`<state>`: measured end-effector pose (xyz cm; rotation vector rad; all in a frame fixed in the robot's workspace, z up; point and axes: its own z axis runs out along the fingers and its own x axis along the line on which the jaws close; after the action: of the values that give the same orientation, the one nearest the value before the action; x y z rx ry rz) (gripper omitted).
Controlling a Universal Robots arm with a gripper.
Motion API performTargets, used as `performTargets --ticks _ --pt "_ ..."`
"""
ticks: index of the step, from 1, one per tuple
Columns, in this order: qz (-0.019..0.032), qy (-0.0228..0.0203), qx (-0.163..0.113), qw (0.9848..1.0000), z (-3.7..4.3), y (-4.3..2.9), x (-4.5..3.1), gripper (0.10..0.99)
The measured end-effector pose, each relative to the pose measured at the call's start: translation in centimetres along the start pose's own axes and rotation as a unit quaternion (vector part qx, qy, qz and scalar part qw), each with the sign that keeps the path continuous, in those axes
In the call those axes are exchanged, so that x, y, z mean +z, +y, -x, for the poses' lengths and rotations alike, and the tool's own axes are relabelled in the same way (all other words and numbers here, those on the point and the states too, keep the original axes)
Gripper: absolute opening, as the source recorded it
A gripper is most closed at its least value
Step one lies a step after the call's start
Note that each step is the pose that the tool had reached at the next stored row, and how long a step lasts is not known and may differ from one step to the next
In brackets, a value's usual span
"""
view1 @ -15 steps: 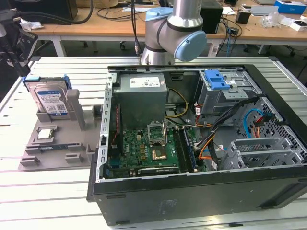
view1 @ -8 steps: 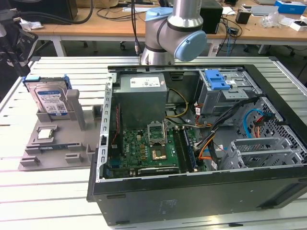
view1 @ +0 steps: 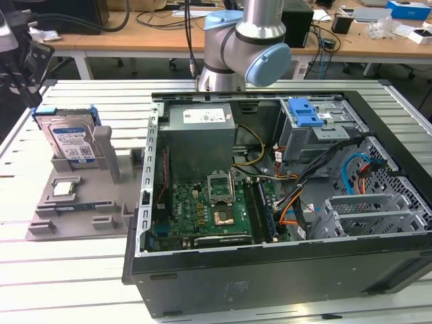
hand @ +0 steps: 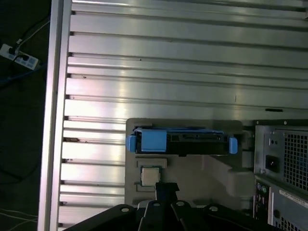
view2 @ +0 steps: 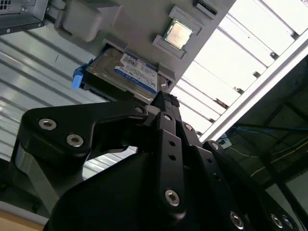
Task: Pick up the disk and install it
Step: 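Pick up the disk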
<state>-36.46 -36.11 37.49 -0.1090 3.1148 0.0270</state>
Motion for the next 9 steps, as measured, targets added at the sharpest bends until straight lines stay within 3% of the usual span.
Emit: performTargets --ticks 3,9 --pt "0.0011 0.0007 -0.042 0.9991 0.00 0.00 0.00 0.106" --pt "0.0021 0.0015 -0.088 0.9962 0.00 0.00 0.00 0.106"
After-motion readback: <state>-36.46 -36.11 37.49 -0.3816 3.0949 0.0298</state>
